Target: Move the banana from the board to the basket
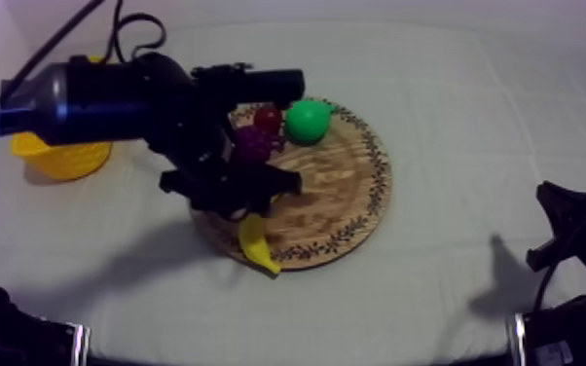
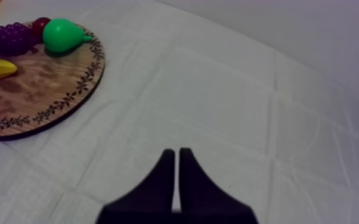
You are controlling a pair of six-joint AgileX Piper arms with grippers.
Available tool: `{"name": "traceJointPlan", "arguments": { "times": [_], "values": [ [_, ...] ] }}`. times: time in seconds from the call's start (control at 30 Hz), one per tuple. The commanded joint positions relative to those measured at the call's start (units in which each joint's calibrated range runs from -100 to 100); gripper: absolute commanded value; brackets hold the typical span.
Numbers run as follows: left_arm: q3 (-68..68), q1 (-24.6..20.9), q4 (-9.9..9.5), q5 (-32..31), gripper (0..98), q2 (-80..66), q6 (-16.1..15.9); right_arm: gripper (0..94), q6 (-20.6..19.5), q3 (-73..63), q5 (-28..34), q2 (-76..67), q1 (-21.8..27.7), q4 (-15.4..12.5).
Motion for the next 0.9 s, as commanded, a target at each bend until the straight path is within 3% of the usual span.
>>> {"name": "traceJointPlan", "arguments": {
  "times": [0.0,0.87],
  "values": [
    [-0.7,0.2,0.02,0.9,48.0,2.0,0.2,0.5,0.0,0.0,0.0,0.0,0.0,0.0],
    [-7.0,-0.6,0.30,4.9,45.0,11.8,-0.9,0.5,0.0,0.0,0.0,0.0,0.0,0.0]
  ]
}}
